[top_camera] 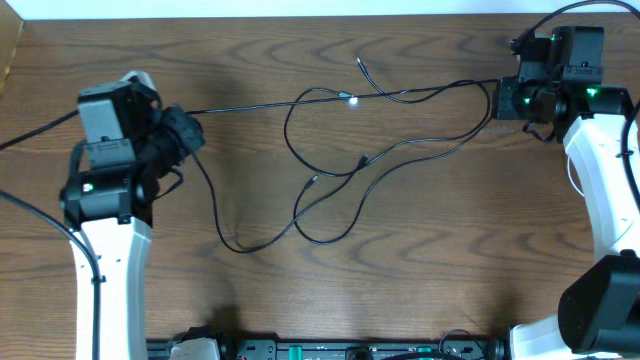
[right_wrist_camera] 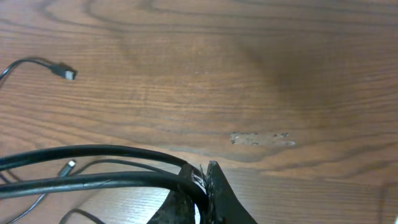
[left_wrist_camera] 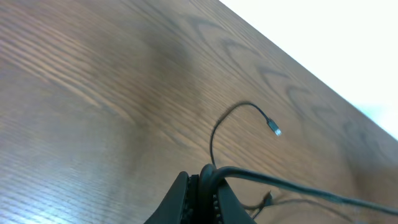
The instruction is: Untangle cables
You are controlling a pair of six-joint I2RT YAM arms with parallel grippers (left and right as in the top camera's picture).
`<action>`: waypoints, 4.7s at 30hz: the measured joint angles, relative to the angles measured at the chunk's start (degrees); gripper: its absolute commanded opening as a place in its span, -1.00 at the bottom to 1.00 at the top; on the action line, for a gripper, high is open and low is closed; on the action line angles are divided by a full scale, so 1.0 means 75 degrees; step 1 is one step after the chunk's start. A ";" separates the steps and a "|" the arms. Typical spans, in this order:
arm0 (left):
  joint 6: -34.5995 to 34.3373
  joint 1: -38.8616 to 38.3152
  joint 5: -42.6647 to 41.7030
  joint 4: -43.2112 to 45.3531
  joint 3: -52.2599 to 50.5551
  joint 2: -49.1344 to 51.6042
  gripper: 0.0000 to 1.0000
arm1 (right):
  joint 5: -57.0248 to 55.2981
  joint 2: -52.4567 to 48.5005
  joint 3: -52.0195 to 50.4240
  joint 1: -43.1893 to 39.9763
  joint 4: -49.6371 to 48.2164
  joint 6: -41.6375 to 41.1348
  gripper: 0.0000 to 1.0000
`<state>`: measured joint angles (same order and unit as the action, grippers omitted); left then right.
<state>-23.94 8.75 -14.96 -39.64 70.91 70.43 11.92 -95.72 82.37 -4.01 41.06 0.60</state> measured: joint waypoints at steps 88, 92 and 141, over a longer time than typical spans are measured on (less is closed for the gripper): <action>0.0510 -0.2550 0.0723 -0.1306 0.0017 0.4540 0.61 | 0.1151 -0.1078 -0.0003 0.2766 0.1288 0.0230 -0.03; -0.0860 -0.2547 0.0577 -0.1218 0.0017 0.4841 0.61 | 0.1151 -0.1078 -0.0003 0.2766 0.1291 0.0230 -0.02; -0.4613 -0.2547 0.1845 0.0478 -0.0854 0.4841 0.35 | 0.1151 -0.1081 -0.0003 0.2766 0.1326 0.0227 -0.03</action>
<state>-58.54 -10.35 -1.13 -36.05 64.51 106.74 20.56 -103.83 82.35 16.73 51.00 2.31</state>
